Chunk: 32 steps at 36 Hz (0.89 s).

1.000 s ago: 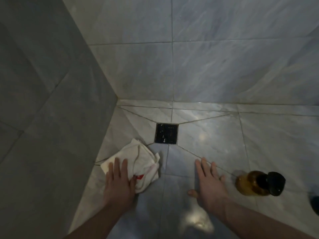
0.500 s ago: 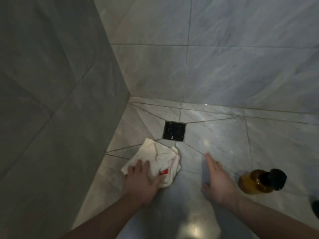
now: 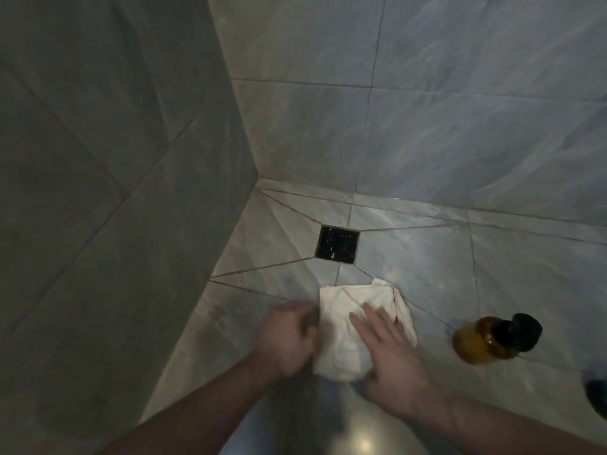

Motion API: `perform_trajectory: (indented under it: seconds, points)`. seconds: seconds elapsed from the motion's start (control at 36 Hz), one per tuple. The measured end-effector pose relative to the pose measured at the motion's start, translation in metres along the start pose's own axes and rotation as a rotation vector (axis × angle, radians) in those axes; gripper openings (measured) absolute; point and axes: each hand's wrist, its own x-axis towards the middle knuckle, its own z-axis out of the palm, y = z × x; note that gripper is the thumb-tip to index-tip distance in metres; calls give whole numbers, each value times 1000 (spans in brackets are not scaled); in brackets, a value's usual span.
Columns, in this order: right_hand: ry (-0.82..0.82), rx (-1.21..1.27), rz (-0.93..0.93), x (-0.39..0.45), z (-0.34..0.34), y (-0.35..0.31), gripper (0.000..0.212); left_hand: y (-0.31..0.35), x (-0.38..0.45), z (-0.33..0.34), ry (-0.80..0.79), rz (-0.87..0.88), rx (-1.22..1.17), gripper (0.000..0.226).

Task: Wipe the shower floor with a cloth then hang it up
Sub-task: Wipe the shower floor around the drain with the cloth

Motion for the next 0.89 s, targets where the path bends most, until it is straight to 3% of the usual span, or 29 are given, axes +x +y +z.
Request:
perform_trajectory:
  seconds: [0.08, 0.17, 0.39, 0.56, 0.72, 0.89]
  points:
    - [-25, -29, 71, 7, 14, -11, 93, -26, -1, -12, 18, -43, 192, 69]
    - [-28, 58, 194, 22, 20, -16, 93, -43, -3, -16, -9, -154, 234, 74]
    - [2, 53, 281, 56, 17, -6, 97, -66, -4, -13, -208, -242, 350, 118]
    - [9, 17, 292, 84, -8, 33, 92, -63, -2, -13, -165, -232, 369, 117]
    - [43, 52, 566, 104, -49, 89, 94, -61, 3, -8, -129, -240, 404, 112]
    - [113, 77, 647, 102, -41, 63, 95, -58, 7, -5, -156, -238, 446, 111]
